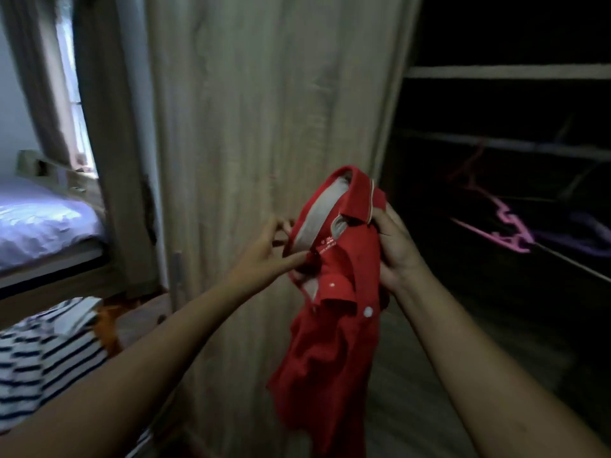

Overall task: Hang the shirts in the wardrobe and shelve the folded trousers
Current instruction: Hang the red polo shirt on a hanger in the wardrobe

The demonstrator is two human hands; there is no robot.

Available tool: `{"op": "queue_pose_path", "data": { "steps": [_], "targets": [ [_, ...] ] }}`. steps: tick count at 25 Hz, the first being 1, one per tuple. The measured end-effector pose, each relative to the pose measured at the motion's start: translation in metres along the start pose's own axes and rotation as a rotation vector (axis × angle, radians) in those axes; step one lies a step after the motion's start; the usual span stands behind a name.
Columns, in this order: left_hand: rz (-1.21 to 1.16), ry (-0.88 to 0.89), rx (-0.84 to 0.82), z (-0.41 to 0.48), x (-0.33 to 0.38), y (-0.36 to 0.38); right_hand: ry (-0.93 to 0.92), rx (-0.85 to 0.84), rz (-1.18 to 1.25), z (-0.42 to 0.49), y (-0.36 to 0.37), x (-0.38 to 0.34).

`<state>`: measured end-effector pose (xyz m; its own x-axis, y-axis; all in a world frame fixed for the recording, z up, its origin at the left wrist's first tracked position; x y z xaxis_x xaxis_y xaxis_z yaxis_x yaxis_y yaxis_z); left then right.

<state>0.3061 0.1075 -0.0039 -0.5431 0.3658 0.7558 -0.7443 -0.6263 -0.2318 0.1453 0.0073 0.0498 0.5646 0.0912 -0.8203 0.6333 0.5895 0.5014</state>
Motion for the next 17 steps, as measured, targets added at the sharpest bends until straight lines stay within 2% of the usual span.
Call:
{"op": "queue_pose_path", "data": {
  "steps": [2,4,6,10,13,17],
  "targets": [
    [0.053,0.074,-0.078,0.0,0.014,0.052,-0.089,0.066,-0.047,-0.015,-0.046,-0.042],
    [0.088,0.162,-0.021,-0.002,0.021,0.086,-0.157,0.169,-0.102,-0.025,-0.085,-0.073],
    [0.114,0.232,-0.063,-0.001,0.03,0.122,-0.248,0.285,-0.205,-0.039,-0.128,-0.103],
    [0.51,0.361,-0.281,0.014,0.038,0.168,-0.367,0.452,-0.379,-0.061,-0.193,-0.142],
    [0.522,0.38,-0.353,0.032,0.029,0.182,-0.416,0.512,-0.491,-0.066,-0.219,-0.159],
    [0.479,0.411,-0.355,0.057,0.052,0.196,-0.433,0.621,-0.832,-0.047,-0.242,-0.171]
  ]
}}
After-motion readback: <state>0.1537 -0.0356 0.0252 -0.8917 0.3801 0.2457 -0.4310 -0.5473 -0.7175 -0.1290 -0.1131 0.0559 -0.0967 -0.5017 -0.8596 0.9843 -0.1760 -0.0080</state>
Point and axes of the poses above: each hand's wrist, its own z-axis towards the middle knuckle, its own y-axis out of the palm, x = y × z, the point moved 1 cm from there along z, towards the middle knuckle, and after that the axes turned 8 degrees about x, right-handed, at the moved point
